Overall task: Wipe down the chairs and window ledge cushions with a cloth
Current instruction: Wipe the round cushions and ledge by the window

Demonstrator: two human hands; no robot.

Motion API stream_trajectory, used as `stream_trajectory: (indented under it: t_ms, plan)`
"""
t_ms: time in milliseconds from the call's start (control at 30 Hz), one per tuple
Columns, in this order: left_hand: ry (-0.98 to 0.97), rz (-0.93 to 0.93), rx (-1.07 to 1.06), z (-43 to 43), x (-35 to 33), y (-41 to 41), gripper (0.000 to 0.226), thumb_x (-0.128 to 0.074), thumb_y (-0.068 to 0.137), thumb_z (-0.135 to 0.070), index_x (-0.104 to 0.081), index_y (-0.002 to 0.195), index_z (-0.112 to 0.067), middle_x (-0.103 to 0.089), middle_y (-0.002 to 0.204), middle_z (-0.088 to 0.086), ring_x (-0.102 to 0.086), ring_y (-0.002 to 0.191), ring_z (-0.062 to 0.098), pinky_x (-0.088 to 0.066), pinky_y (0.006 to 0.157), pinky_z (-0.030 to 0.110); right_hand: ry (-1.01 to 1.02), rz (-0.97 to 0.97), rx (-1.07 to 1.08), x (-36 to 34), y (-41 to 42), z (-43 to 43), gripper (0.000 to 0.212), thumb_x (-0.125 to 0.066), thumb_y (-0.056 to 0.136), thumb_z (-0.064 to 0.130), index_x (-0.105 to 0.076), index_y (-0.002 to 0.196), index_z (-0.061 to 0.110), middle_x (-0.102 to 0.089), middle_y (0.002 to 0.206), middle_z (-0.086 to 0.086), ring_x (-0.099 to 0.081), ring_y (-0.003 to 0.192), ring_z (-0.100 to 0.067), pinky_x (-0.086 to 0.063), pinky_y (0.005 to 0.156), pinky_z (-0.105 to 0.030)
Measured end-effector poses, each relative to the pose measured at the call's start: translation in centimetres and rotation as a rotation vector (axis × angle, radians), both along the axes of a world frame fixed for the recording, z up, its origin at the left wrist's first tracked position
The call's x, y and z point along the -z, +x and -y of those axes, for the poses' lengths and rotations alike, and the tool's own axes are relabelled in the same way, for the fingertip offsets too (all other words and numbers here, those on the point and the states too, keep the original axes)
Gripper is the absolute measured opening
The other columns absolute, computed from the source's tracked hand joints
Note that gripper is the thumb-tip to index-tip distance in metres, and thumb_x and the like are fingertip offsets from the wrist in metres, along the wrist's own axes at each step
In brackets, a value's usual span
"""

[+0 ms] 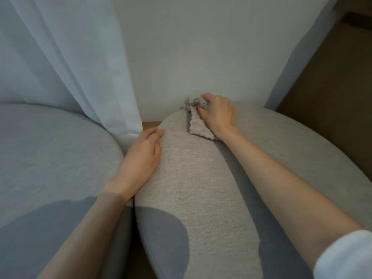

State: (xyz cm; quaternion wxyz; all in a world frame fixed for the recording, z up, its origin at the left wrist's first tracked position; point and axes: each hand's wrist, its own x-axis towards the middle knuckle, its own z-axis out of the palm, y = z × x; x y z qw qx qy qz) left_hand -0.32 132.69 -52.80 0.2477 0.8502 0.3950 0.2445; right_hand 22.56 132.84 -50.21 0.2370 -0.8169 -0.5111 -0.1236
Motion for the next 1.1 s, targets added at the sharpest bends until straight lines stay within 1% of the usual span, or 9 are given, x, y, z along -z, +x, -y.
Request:
stream_trajectory:
  t_ms: [167, 267, 433, 533, 633, 767, 933, 1000, 1100]
  plan:
    - [0.004, 0.034, 0.033, -0.2, 0.0, 0.1, 0.041, -0.035, 0.101, -0.01, -0.045, 0.14, -0.01, -0.037, 0.149, 0.005, -0.035, 0.136, 0.017, -0.017, 0.11, 0.017, 0.035, -0.068, 0.284, 0.0, 6.6, 1.4, 0.03, -0.052, 0.093, 0.035, -0.062, 0.119, 0.023, -0.064, 0.112, -0.016, -0.06, 0.103, -0.037, -0.047, 0.076, -0.038]
    - [0.009, 0.036, 0.025, -0.4, 0.1, 0.4, 0.042, -0.035, 0.1, -0.008, -0.044, 0.14, -0.009, -0.037, 0.148, 0.007, -0.035, 0.135, 0.018, -0.016, 0.109, 0.015, 0.138, -0.21, 0.386, 0.2, 7.4, 2.3, 0.031, -0.057, 0.09, 0.041, -0.065, 0.115, 0.023, -0.068, 0.111, -0.011, -0.061, 0.104, -0.032, -0.047, 0.076, -0.034]
    - [-0.036, 0.055, 0.037, -0.9, 0.0, 0.6, 0.043, -0.035, 0.099, -0.004, -0.042, 0.141, -0.004, -0.043, 0.144, 0.01, -0.038, 0.132, 0.018, -0.013, 0.098, 0.002, 0.119, -0.286, 0.163, 0.0, 1.1, 3.2, 0.036, -0.063, 0.082, 0.047, -0.07, 0.11, 0.026, -0.072, 0.104, -0.001, -0.065, 0.101, -0.024, -0.049, 0.08, -0.032]
    - [-0.049, 0.034, 0.063, -1.3, -0.4, 0.4, 0.041, -0.038, 0.098, -0.003, -0.045, 0.138, -0.002, -0.05, 0.138, 0.009, -0.042, 0.129, 0.022, -0.02, 0.099, 0.006, 0.071, -0.348, 0.007, -0.3, -4.8, 5.3, 0.033, -0.065, 0.081, 0.045, -0.072, 0.106, 0.024, -0.074, 0.096, 0.001, -0.067, 0.091, -0.019, -0.052, 0.077, -0.032]
    - [-0.082, 0.033, 0.098, -1.4, -0.9, -0.2, 0.039, -0.049, 0.088, 0.01, -0.054, 0.127, 0.004, -0.057, 0.126, 0.016, -0.049, 0.122, 0.031, -0.029, 0.094, 0.007, 0.055, -0.403, -0.202, 0.0, -11.5, 9.8, 0.035, -0.067, 0.081, 0.044, -0.071, 0.11, 0.026, -0.074, 0.089, 0.005, -0.067, 0.08, -0.012, -0.055, 0.071, -0.033]
    - [-0.038, 0.011, 0.082, -0.8, -1.3, -0.2, 0.034, -0.044, 0.097, 0.002, -0.052, 0.129, 0.006, -0.052, 0.133, 0.024, -0.048, 0.125, 0.033, -0.026, 0.098, 0.014, 0.073, -0.262, -0.349, 0.0, -14.5, 16.4, 0.033, -0.069, 0.079, 0.041, -0.071, 0.11, 0.03, -0.074, 0.096, 0.006, -0.068, 0.084, -0.013, -0.054, 0.07, -0.031]
    - [0.137, -0.121, 0.077, 3.3, -1.7, 0.8, 0.036, -0.044, 0.098, -0.015, -0.055, 0.132, -0.007, -0.049, 0.139, 0.017, -0.043, 0.13, 0.03, -0.027, 0.111, 0.036, -0.065, -0.086, -0.052, -0.6, -7.0, 20.6, 0.039, -0.064, 0.086, 0.04, -0.062, 0.125, 0.033, -0.067, 0.118, -0.001, -0.062, 0.104, -0.026, -0.048, 0.082, -0.035]
    - [0.206, -0.199, 0.124, 6.1, -1.7, 1.3, 0.039, -0.041, 0.099, -0.026, -0.052, 0.136, -0.018, -0.044, 0.144, 0.01, -0.038, 0.134, 0.028, -0.025, 0.111, 0.047, -0.064, -0.07, 0.126, -0.9, -3.1, 23.2, 0.039, -0.062, 0.089, 0.039, -0.061, 0.127, 0.031, -0.066, 0.119, -0.005, -0.061, 0.104, -0.029, -0.046, 0.08, -0.035]
    - [0.229, -0.203, 0.175, 9.5, -1.6, 1.7, 0.04, -0.036, 0.101, -0.031, -0.048, 0.139, -0.025, -0.04, 0.148, 0.003, -0.031, 0.138, 0.026, -0.019, 0.113, 0.049, 0.046, -0.171, 0.347, -1.0, -0.4, 26.6, 0.033, -0.06, 0.088, 0.037, -0.065, 0.12, 0.028, -0.069, 0.11, -0.01, -0.061, 0.099, -0.035, -0.045, 0.074, -0.036]
